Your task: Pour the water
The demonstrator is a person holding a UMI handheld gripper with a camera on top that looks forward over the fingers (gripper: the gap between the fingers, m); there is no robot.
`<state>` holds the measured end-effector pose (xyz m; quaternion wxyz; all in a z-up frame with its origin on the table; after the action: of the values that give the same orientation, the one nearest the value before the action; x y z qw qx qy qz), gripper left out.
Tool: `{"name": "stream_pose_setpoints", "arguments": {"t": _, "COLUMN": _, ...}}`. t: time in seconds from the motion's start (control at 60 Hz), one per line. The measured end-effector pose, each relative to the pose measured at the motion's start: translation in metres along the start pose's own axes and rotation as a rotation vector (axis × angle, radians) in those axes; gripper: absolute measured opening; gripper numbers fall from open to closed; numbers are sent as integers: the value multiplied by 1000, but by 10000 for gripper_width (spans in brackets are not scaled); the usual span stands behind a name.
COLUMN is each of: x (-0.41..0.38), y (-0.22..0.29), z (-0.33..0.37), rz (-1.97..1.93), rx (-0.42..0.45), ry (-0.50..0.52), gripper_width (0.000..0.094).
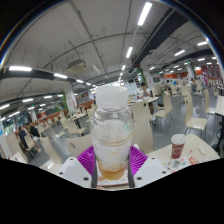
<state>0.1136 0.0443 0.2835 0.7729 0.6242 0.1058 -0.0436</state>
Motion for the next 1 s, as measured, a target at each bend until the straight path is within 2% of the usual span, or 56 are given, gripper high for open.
{"name": "stream_pose_setpoints", "arguments": {"t": 0.117, "x": 53, "y": -40, "z": -3, "rz": 146, "rx": -69, "ry": -54, "gripper_width": 409}}
{"name": "stream_pose_setpoints", "arguments": {"t": 0.4, "x": 113, "y": -146, "z": -8, "rz": 298, "rx": -222, "ry": -47, "gripper_width": 406}}
{"name": "stream_pose_setpoints", "arguments": {"t": 0.567, "x": 123, "y": -189, "z": -13, "rz": 312, "rx": -275, "ry": -47, "gripper_width": 413}}
{"name": "stream_pose_setpoints", "arguments": {"t": 0.65, "x": 125, "y": -190, "z": -8, "rz": 291, "rx": -246, "ry": -53, "gripper_width": 420}}
{"name": "stream_pose_setpoints", "arguments": {"t": 0.8, "x": 127, "y": -191, "z": -10, "rz": 242, "rx": -277, "ry": -57, "gripper_width": 563}}
{"name": "stream_pose_setpoints", "arguments": {"t": 0.833, "x": 126, "y": -191, "z": -9, "rz": 236, "rx": -295, "ry": -54, "gripper_width": 667}}
{"name": "stream_pose_setpoints", "arguments": {"t": 0.867, "x": 124, "y": -191, "z": -6, "rz": 227, "rx": -314, "ry": -48, "gripper_width": 829}}
{"name": "stream_pose_setpoints", "arguments": {"t": 0.883, "x": 123, "y": -190, "z": -4, "rz": 223, "rx": -323, "ry": -48, "gripper_width": 861}}
{"name": "stream_pose_setpoints", "arguments": {"t": 0.917, "x": 121, "y": -189, "z": 4, "rz": 218, "rx": -341, "ry": -54, "gripper_width": 811}}
{"name": "stream_pose_setpoints", "arguments": {"t": 1.0, "x": 122, "y": -179, "z": 26, "rz": 218, "rx": -373, "ry": -84, "gripper_width": 853}}
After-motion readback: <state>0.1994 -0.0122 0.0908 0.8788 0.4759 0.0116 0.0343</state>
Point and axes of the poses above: the point between the fingertips, and its own axes, seen from behind it with the camera up: x to the right, y up, z backward, against the way the camera looks, the point moved 5 cm from there along z, backward, against the way the camera looks, and after that the axes turned 4 degrees about z, right-handed, at the moved point
